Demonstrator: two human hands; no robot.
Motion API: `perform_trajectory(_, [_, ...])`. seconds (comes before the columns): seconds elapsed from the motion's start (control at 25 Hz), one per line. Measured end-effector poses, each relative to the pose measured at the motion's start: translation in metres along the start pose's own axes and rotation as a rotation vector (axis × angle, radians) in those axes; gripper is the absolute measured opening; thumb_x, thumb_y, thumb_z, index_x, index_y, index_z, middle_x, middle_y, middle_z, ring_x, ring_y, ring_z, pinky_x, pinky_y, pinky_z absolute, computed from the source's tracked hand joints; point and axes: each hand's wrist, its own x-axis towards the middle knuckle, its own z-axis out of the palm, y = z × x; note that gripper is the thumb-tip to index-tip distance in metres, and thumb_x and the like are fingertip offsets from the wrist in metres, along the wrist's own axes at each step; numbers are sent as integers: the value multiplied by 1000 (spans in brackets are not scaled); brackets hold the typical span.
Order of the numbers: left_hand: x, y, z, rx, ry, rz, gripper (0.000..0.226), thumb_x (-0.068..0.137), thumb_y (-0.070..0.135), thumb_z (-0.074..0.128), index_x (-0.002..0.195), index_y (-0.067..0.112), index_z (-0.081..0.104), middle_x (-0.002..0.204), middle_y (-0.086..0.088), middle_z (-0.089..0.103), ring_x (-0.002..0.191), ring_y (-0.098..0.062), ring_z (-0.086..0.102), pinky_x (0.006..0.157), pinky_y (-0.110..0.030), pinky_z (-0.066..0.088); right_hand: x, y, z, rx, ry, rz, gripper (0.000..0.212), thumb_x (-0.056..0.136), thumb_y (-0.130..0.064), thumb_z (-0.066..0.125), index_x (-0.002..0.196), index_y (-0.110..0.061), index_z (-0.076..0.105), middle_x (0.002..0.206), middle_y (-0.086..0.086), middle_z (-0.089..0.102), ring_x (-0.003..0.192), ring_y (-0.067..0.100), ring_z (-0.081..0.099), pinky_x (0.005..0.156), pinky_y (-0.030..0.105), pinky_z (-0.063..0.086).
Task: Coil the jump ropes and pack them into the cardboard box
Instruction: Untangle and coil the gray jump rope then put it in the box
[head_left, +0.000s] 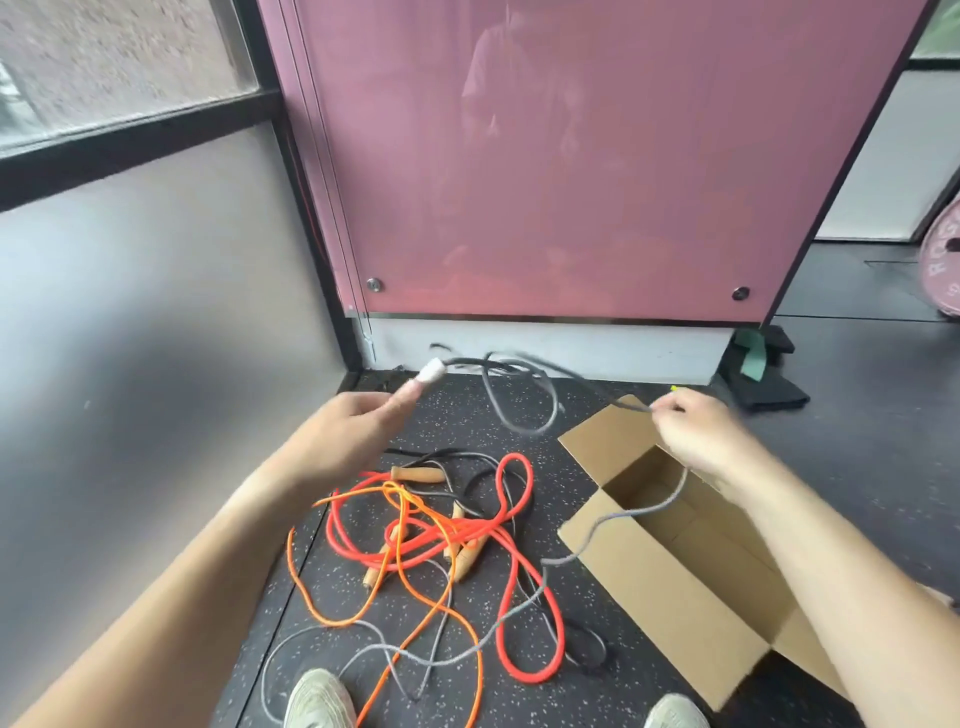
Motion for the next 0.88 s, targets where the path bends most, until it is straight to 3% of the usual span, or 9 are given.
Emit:
perform_trajectory(0.16, [2,19,24,-13,-65,131,47,101,58,41,81,21,64,49,15,42,46,-5,36,54,-30,31,-35,-34,35,-51,-197,-443,72,85,-20,62,148,-44,37,145,-7,43,134,14,41,102,27,33])
perform_trajectory(0.24, [2,22,23,-86,-88,163,42,102,55,41,86,27,67,48,15,42,45,-3,38,53,-31,31,-41,-40,47,16,-261,-602,74,84,-26,69,146,-49,36,146,-16,44,135,6,41,111,27,32])
perform_trajectory(0.28, [2,21,23,-104,-112,164,37,103,53,42,88,29,67,50,15,42,45,-3,38,52,-30,33,-42,-41,51,68,-272,-628,64,86,-32,70,140,-50,42,140,-18,50,131,3,46,110,28,36])
perform_trajectory(0.4, [3,15,26,-118,-216,139,20,101,44,49,93,33,63,58,0,54,52,-15,51,58,-35,45,-43,-42,56,171,-184,-629,14,97,-44,61,110,-38,60,104,-14,69,96,4,66,88,33,53])
perform_trajectory(0.48, [4,14,31,-188,-242,106,13,92,38,49,94,34,62,68,-2,65,61,-20,61,69,-42,51,-48,-46,57,173,-162,-698,13,102,-35,54,98,-26,62,85,-9,70,75,7,65,75,33,53])
perform_trajectory(0.56, [5,19,42,-242,-216,82,13,93,39,50,90,35,61,66,9,60,60,-13,55,66,-35,47,-57,-52,60,159,-172,-747,16,103,-27,53,93,-20,62,70,-9,61,61,4,54,61,25,44])
perform_trajectory(0.64, [3,29,54,-201,-193,115,27,102,48,46,91,32,63,55,17,53,52,-2,47,59,-24,40,-60,-57,65,173,-112,-727,18,103,-23,52,93,-16,64,64,-12,55,59,-1,50,55,16,36])
perform_trajectory(0.76, [5,35,61,-168,-184,151,36,105,44,42,90,25,68,52,9,48,49,-13,46,58,-28,41,-57,-62,64,205,116,-668,20,101,-26,54,87,-20,68,67,-14,63,60,-6,56,55,11,39])
perform_trajectory(0.88, [8,28,45,-164,-254,103,35,107,34,44,85,25,69,66,4,63,62,-15,61,70,-32,50,-39,-56,43,237,298,-544,28,100,-35,57,87,-15,72,74,-4,71,70,13,64,65,31,47])
